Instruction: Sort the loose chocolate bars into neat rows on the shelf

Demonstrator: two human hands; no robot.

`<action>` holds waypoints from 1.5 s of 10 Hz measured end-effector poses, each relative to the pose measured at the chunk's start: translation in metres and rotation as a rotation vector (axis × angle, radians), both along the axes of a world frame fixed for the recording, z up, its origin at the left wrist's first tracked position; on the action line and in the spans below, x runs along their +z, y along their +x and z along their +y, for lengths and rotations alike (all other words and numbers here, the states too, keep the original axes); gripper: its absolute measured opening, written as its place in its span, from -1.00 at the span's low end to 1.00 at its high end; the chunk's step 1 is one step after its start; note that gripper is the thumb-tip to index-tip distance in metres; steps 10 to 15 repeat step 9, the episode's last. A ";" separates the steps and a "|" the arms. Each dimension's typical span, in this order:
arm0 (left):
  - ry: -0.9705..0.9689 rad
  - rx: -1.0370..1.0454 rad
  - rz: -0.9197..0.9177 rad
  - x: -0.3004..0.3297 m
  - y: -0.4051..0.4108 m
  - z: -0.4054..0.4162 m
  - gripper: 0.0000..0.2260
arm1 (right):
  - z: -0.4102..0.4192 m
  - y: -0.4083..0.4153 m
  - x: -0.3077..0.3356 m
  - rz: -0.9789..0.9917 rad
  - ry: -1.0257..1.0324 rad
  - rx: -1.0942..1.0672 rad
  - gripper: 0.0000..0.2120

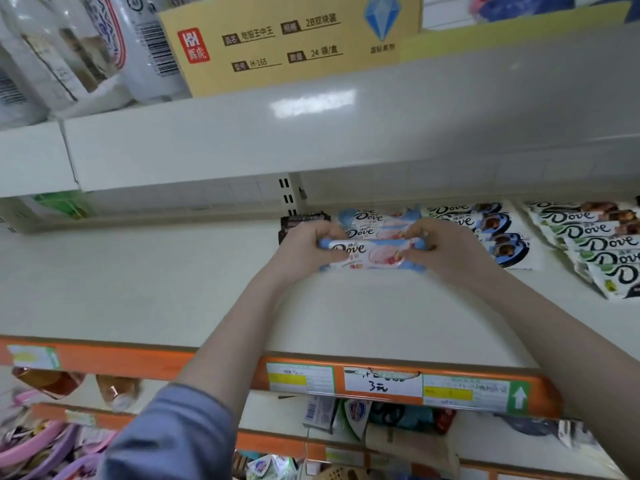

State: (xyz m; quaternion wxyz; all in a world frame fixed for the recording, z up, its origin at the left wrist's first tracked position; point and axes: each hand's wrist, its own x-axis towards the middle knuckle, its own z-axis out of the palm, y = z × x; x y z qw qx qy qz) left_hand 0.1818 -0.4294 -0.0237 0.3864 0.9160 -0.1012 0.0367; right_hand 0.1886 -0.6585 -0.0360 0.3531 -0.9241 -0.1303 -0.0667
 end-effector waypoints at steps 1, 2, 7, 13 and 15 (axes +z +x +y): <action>0.084 0.011 -0.091 -0.005 0.016 -0.010 -0.86 | 0.005 0.014 -0.004 -0.024 -0.079 -0.090 -0.82; 0.185 0.048 -0.137 -0.015 0.027 -0.018 -0.80 | 0.009 0.022 -0.009 -0.027 -0.169 -0.135 -0.80; 0.666 0.108 -0.280 -0.044 0.026 -0.025 -0.62 | 0.009 0.027 -0.038 -0.501 -0.548 -0.077 -0.89; 0.578 0.179 -0.397 -0.039 0.013 -0.028 -0.64 | 0.006 0.020 -0.029 -0.557 -0.465 -0.055 -0.76; 0.578 0.179 -0.397 -0.039 0.013 -0.028 -0.64 | 0.006 0.020 -0.029 -0.557 -0.465 -0.055 -0.76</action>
